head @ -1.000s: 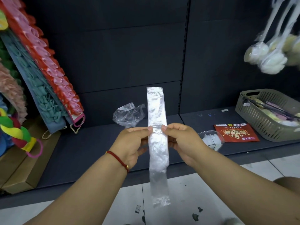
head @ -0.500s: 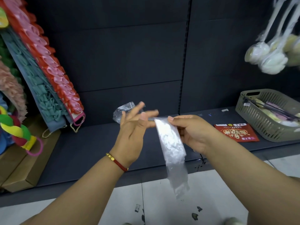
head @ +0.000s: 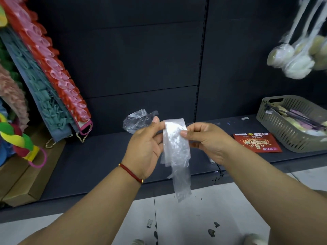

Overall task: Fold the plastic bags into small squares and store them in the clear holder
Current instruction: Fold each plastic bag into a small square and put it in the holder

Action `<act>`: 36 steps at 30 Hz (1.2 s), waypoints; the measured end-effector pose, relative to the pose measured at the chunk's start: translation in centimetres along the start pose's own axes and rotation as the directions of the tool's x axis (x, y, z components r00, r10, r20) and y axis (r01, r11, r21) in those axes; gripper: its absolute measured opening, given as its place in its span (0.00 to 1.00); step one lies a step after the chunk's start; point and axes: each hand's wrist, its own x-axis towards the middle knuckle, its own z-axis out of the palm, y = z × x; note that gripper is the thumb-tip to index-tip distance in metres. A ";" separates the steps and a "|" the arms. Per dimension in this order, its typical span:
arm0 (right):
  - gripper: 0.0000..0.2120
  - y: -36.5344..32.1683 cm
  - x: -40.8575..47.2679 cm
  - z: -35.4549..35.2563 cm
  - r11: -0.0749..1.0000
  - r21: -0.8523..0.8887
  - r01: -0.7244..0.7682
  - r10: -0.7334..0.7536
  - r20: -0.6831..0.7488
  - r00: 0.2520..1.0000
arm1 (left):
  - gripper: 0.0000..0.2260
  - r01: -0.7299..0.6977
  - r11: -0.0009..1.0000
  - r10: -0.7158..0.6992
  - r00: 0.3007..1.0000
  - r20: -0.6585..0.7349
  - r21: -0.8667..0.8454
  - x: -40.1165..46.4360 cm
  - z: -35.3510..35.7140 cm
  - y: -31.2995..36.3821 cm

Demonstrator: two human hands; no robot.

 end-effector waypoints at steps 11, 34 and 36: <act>0.05 0.4 0.1 1.0 0.995 0.093 0.044 -0.047 0.032 0.998 | 0.14 -0.086 0.996 0.086 0.995 -0.046 0.003 0.0 0.2 -1.5; 0.08 0.2 0.0 0.6 0.968 0.010 0.250 -0.238 -0.278 0.931 | 0.04 0.041 0.880 0.031 0.989 -0.142 0.473 -0.8 0.2 -3.2; 0.10 0.2 0.1 0.7 0.971 0.016 0.238 -0.225 -0.270 0.936 | 0.05 0.073 0.896 -0.002 0.987 -0.162 0.437 -0.6 0.0 -3.0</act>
